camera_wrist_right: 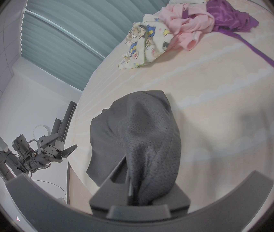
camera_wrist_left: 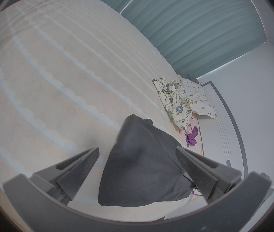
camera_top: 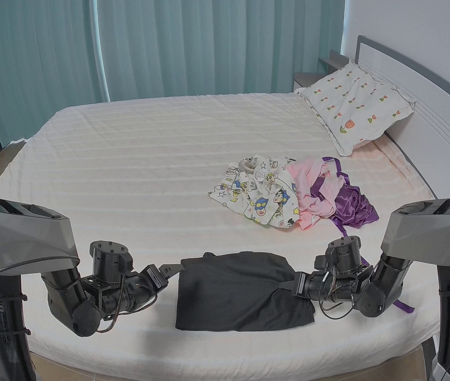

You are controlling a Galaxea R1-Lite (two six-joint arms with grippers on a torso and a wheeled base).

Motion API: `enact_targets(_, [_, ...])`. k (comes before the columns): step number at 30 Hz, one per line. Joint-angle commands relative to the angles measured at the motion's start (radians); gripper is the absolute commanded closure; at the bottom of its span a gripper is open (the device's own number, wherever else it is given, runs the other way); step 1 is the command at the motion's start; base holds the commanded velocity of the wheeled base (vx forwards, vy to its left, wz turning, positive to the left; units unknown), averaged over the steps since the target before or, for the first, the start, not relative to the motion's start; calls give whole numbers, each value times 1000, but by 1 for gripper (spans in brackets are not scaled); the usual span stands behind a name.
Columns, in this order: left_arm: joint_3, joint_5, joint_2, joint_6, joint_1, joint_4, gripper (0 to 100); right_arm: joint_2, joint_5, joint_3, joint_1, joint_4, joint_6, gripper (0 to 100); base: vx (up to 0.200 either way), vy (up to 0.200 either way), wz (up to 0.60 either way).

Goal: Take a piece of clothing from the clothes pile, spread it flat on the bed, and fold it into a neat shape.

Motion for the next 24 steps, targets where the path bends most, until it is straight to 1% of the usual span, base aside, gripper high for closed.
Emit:
enact_targets(1, [2, 0, 1, 0, -6, 0, 0, -7, 1, 15, -18, -1, -5, 100, 0, -200, 0])
enact_targets(11, [2, 0, 7, 0, -8, 0, 0, -13, 2, 36, -24, -1, -41, 100, 0, -200, 0])
enact_targets(20, [0, 0, 11, 0, -9, 0, 0, -19, 1, 44, -37, -2, -56, 100, 0, -200, 0])
enact_targets(24, [2, 0, 11, 0, -9, -1, 0, -11, 1, 45, -37, -2, -88, 100, 0, 0, 0])
